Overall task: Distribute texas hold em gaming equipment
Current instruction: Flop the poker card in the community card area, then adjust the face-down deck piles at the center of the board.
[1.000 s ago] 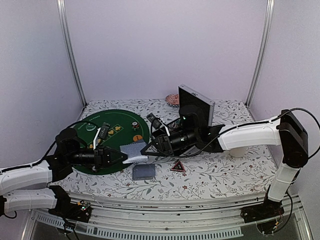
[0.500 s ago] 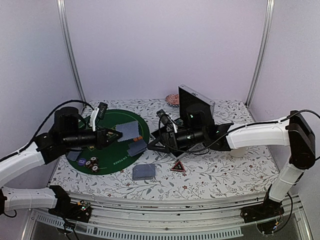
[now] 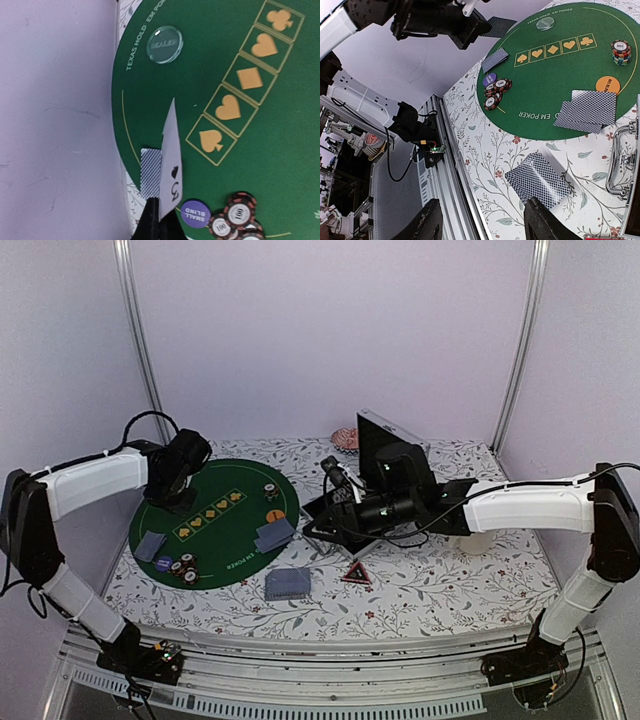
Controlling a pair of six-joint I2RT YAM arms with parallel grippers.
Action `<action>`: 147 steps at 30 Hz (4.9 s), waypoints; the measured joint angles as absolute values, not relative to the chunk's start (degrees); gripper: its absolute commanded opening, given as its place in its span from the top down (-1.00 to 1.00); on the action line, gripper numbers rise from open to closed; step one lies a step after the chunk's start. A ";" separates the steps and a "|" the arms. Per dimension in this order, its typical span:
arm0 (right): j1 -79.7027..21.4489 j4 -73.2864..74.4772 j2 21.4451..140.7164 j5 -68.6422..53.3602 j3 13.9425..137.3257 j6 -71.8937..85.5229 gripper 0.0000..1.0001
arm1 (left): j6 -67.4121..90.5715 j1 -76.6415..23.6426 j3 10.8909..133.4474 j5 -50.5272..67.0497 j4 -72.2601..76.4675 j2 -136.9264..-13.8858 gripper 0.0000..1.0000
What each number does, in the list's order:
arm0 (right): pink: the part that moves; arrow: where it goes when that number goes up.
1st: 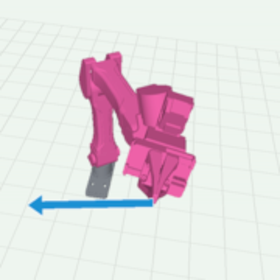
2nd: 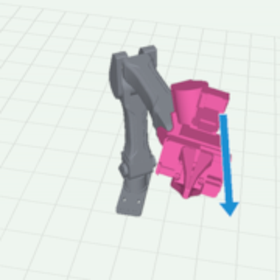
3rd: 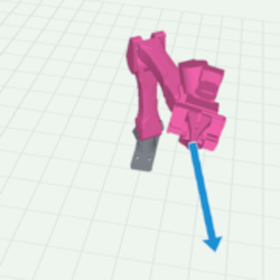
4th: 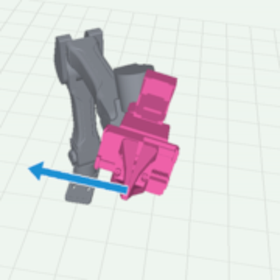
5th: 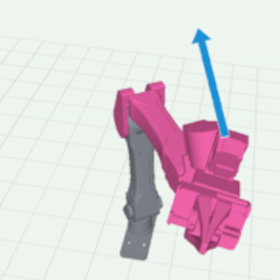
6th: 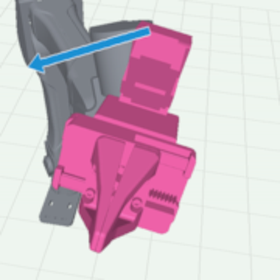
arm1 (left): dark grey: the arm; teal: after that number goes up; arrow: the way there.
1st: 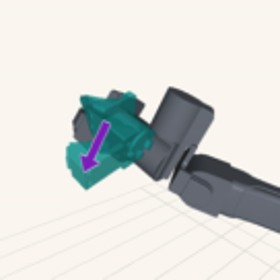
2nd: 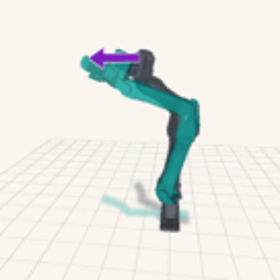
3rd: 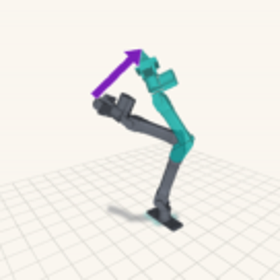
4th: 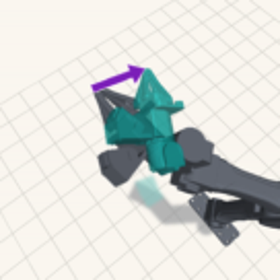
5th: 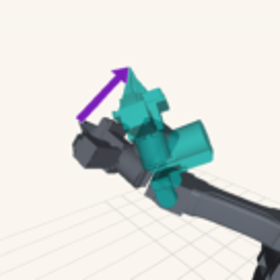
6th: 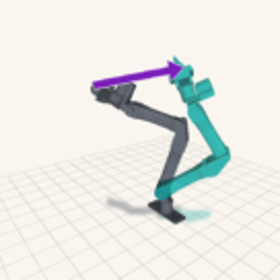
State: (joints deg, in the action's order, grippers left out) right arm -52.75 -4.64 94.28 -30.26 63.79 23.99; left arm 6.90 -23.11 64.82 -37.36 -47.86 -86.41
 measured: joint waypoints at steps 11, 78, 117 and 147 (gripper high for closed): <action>-52.75 -4.03 93.62 -30.37 63.26 22.17 -0.16 | 2.81 -22.33 65.49 -50.96 -46.06 -107.96 1.00; -52.75 -2.26 92.38 -30.37 62.54 21.32 -0.19 | 0.36 -24.45 61.12 -39.86 -44.12 -109.12 0.47; -62.59 33.01 123.04 2.09 91.94 28.95 -0.95 | 25.82 -33.12 45.50 3.64 -26.96 -75.16 -0.71; -57.28 22.09 114.43 -9.85 78.72 31.18 -0.08 | 28.14 -39.57 42.89 8.45 -23.27 -79.18 0.08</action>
State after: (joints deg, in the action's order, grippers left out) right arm -57.28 22.09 114.43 -9.85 78.72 31.18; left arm 28.14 -39.57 42.89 8.45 -23.27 -79.18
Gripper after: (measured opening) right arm 0.595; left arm 0.499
